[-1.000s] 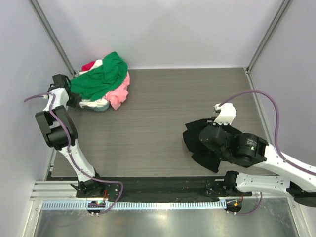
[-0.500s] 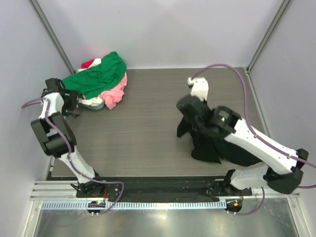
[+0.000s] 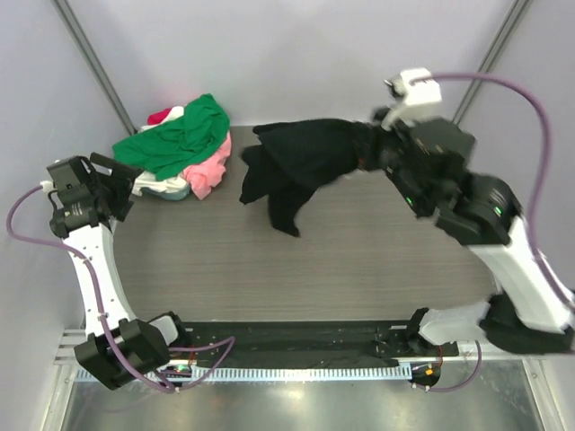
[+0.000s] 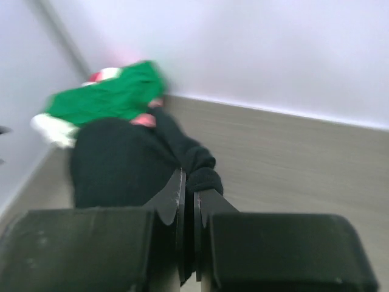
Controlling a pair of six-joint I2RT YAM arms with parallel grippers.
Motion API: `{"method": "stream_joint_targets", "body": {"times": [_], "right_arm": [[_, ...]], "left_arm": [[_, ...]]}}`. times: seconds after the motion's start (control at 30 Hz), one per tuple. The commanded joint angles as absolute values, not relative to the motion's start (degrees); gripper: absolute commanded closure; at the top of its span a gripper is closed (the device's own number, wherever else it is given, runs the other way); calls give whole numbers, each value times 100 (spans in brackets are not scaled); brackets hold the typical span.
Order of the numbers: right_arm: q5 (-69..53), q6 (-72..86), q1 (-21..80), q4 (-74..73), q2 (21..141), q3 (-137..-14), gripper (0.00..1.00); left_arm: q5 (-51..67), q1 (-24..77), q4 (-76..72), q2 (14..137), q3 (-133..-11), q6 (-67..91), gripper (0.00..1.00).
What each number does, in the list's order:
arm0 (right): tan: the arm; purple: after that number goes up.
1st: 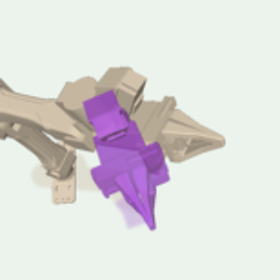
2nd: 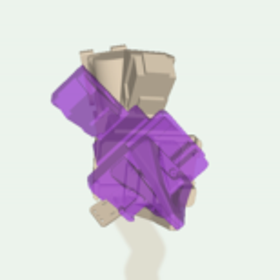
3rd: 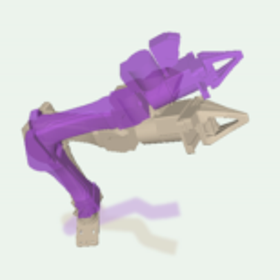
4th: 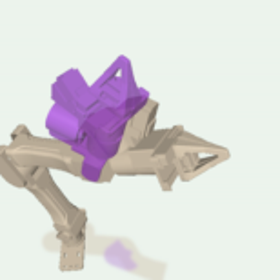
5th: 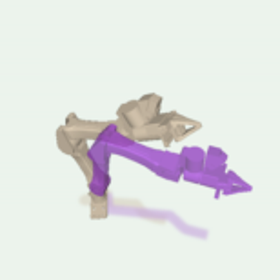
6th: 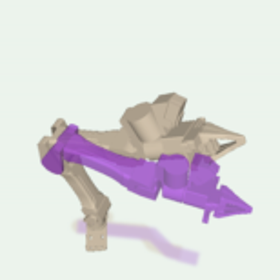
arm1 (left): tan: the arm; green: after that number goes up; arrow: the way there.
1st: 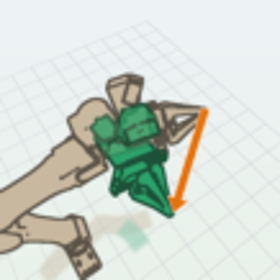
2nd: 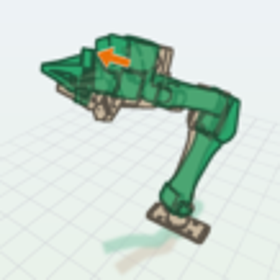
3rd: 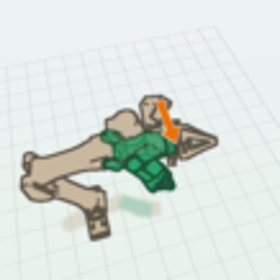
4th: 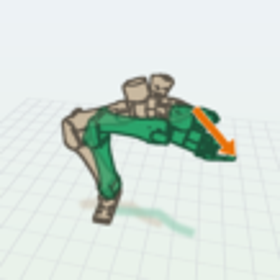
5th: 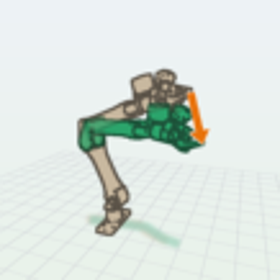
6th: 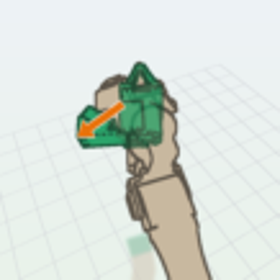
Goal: Fold and stack the t-shirts
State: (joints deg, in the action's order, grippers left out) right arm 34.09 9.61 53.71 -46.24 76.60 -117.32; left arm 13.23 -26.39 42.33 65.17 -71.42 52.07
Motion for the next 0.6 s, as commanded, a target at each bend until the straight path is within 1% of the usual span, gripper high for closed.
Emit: {"method": "stream_joint_targets", "body": {"times": [0.0,0.03,0.07,0.1,0.13,0.17,0.2,0.27,0.3,0.37,0.43,0.5,0.57], "right_arm": [[5576,1035,5143,-3858,6027,-9624,99],[6068,1490,5072,-3876,5742,-9180,93],[6682,1816,5019,-4041,5409,-8758,78],[6828,2263,4914,-4234,4901,-8084,31],[6803,2589,4870,-4393,4661,-7790,5],[6768,3498,4852,-4995,4536,-7578,0],[6567,3898,4825,-5375,4483,-7333,0],[6015,4270,4747,-5842,4666,-7076,0],[5307,4298,4537,-5967,5093,-6919,0],[4617,4402,4264,-6264,5657,-6969,0],[3907,4465,4114,-6337,6115,-7075,0],[3474,4447,4113,-6092,6117,-6971,0],[2806,4403,4122,-5619,5864,-6699,0]], "left_arm": [[2153,-2663,4439,6198,-6865,5089,12],[2145,-2663,4421,6083,-6725,5089,12],[2136,-2654,4412,5899,-6637,5071,12],[2092,-2646,4403,5793,-6557,5054,12],[2074,-2602,4395,5714,-6383,5028,12],[2057,-2567,4395,5643,-6294,4940,12],[2048,-2523,4395,5573,-6206,4887,13],[1978,-2347,4438,5441,-5934,4738,14],[1891,-2207,4508,5380,-5846,4563,14],[1759,-2057,4596,5361,-5670,4343,15],[1618,-1846,4737,5387,-5573,4061,16],[1556,-1636,4859,5388,-5424,3894,18],[1451,-1443,4904,5309,-5283,3841,19]]}}
